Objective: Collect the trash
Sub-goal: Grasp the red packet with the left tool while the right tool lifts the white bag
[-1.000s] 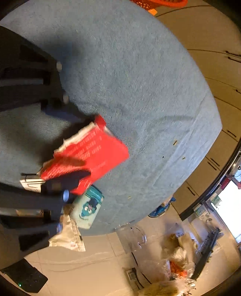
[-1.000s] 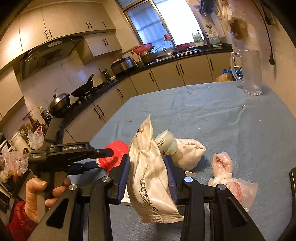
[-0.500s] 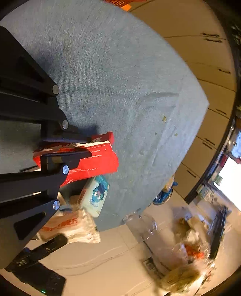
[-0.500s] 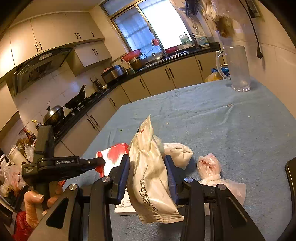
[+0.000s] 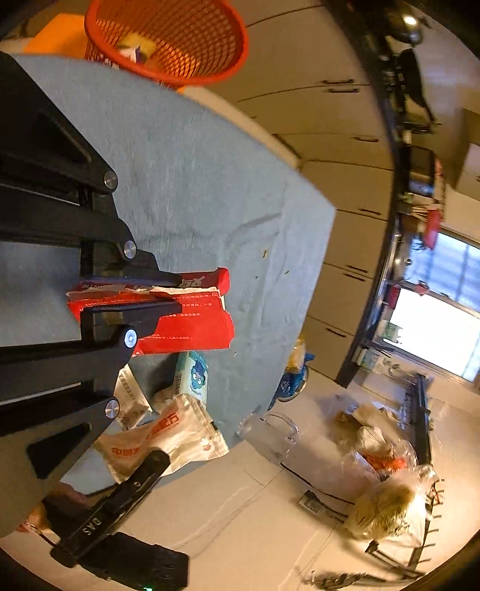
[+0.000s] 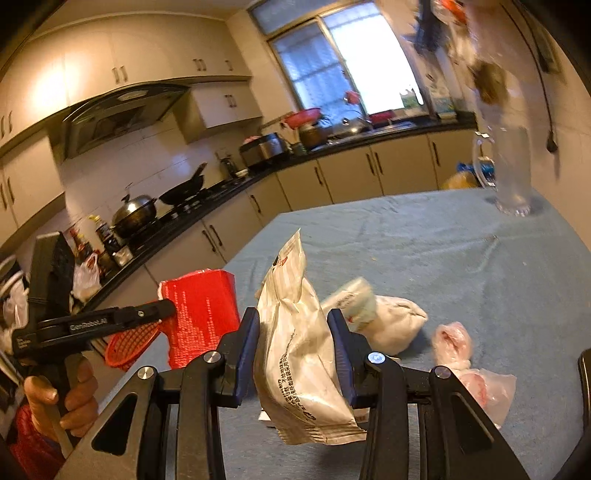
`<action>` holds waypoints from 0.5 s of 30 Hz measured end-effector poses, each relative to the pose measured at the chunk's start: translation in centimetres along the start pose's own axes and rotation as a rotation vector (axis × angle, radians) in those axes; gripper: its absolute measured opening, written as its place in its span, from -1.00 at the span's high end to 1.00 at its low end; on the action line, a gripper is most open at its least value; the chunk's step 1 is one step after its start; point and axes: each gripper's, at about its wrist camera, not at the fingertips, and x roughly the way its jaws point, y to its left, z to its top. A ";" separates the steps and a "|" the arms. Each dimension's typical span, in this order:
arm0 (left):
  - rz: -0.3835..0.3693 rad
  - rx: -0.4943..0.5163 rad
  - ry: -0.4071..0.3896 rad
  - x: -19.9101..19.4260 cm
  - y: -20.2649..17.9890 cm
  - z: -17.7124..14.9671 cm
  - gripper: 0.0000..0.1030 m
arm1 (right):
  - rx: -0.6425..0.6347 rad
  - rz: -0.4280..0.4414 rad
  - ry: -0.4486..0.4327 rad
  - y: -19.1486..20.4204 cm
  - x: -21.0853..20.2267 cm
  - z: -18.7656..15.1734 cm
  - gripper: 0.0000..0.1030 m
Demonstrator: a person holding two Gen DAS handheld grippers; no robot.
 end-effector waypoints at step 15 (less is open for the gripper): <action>0.043 0.071 -0.087 -4.9 1.6 -2.5 0.86 | -0.015 0.044 0.037 2.9 0.4 -1.1 0.20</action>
